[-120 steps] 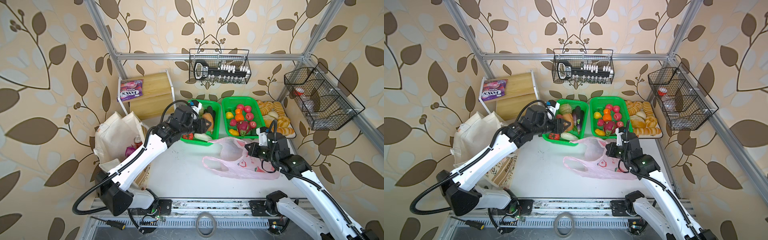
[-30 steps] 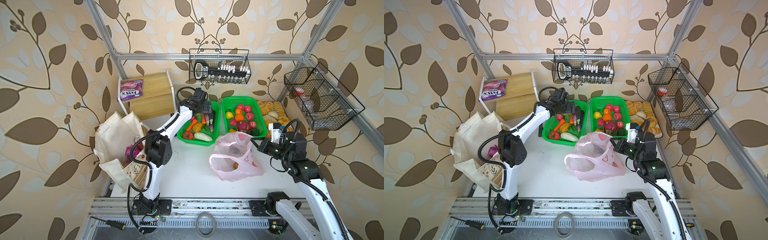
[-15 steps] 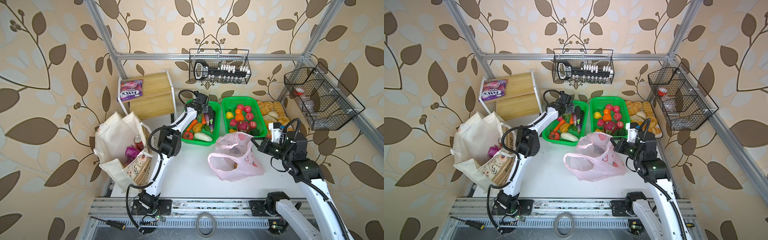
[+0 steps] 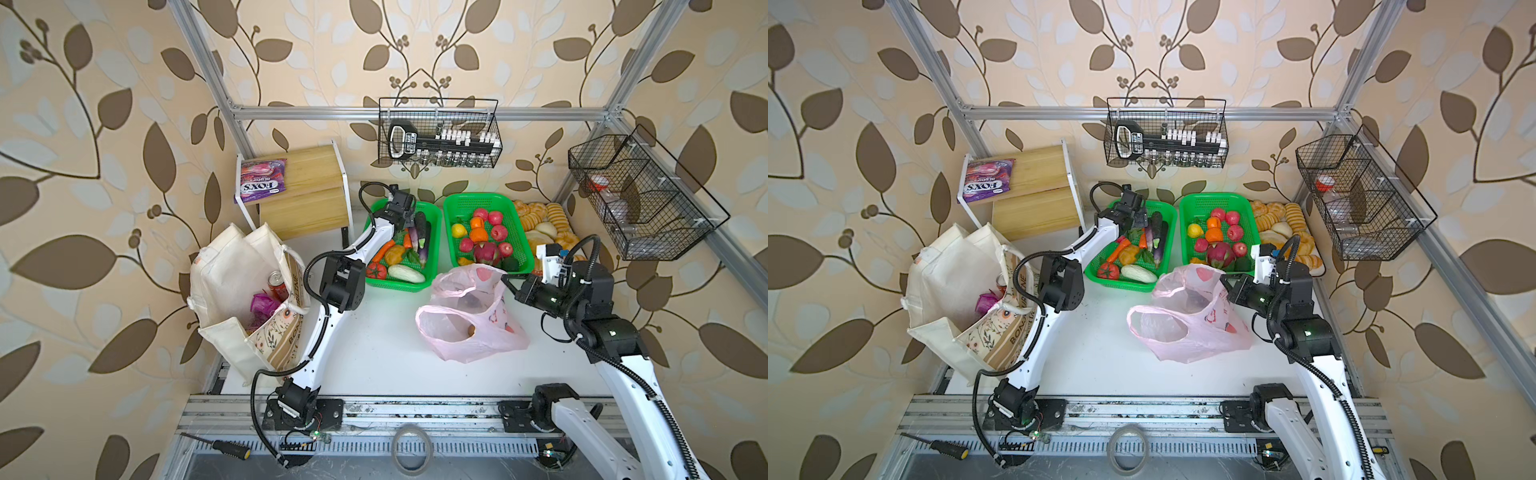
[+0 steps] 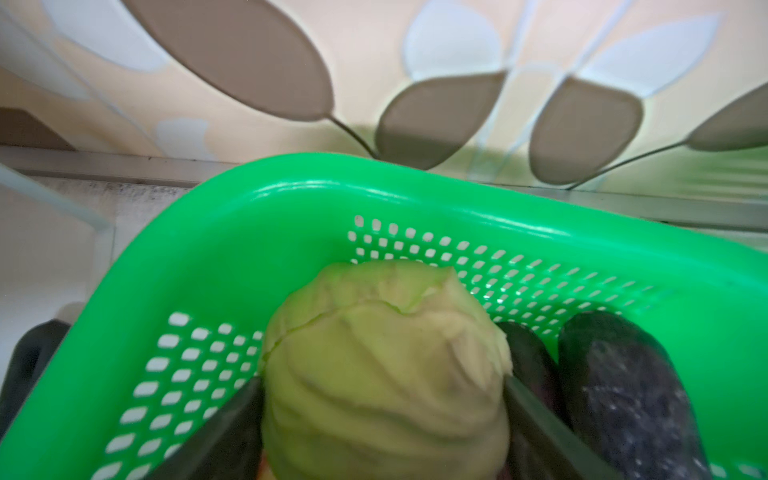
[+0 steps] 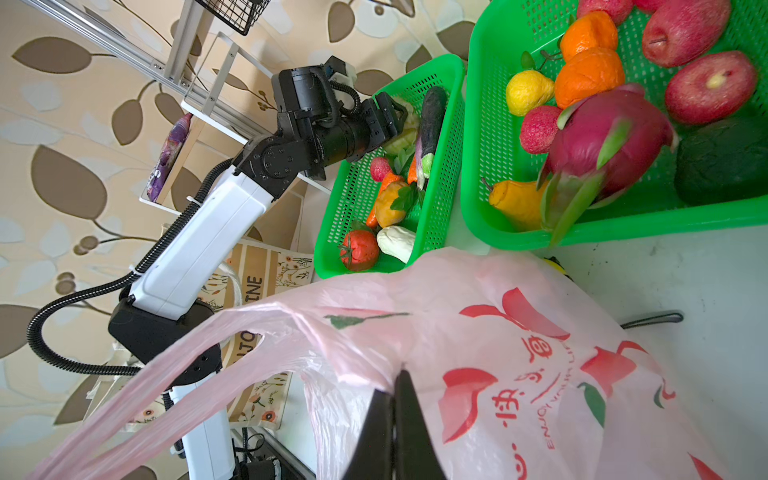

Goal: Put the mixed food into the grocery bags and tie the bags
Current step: 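Grasp the pale green cabbage with the left gripper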

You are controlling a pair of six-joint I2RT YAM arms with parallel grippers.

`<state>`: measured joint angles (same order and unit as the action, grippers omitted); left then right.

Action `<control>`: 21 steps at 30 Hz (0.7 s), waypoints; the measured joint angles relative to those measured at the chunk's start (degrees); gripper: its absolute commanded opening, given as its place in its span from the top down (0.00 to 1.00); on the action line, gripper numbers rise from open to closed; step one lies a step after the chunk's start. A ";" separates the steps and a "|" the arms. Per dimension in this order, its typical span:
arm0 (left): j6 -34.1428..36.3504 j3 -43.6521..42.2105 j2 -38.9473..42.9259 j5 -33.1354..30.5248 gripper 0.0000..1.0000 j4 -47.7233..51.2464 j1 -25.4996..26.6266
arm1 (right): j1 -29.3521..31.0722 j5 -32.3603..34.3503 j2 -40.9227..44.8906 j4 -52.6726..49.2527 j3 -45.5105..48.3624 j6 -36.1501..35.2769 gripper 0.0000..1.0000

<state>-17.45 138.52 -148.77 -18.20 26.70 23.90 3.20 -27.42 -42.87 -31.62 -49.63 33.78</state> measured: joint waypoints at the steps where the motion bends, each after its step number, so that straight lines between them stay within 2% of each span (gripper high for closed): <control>1: 0.31 0.00 0.00 0.46 0.31 0.00 0.00 | 0.00 0.02 0.00 -0.02 0.00 0.00 1.00; 6: 2.05 -0.68 0.52 3.37 0.36 -0.76 -0.37 | 0.00 0.04 0.00 -0.09 0.00 0.00 1.00; 11: 2.49 -5.25 5.51 6.71 0.41 -1.18 -0.70 | 0.00 0.50 0.02 -0.22 0.00 0.07 1.00; 15: 2.51 -9.42 13.53 9.73 0.41 -1.81 -0.70 | 0.00 1.95 0.00 -0.48 0.00 0.76 1.00; 21: 1.77 -21.62 32.22 14.78 0.41 -5.11 -0.68 | 0.00 2.99 0.00 -0.70 0.00 3.08 1.00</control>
<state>-15.68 116.90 -116.55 -3.42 21.58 23.22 3.20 -24.43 -42.87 -32.32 -49.63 36.86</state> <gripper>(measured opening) 0.627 0.047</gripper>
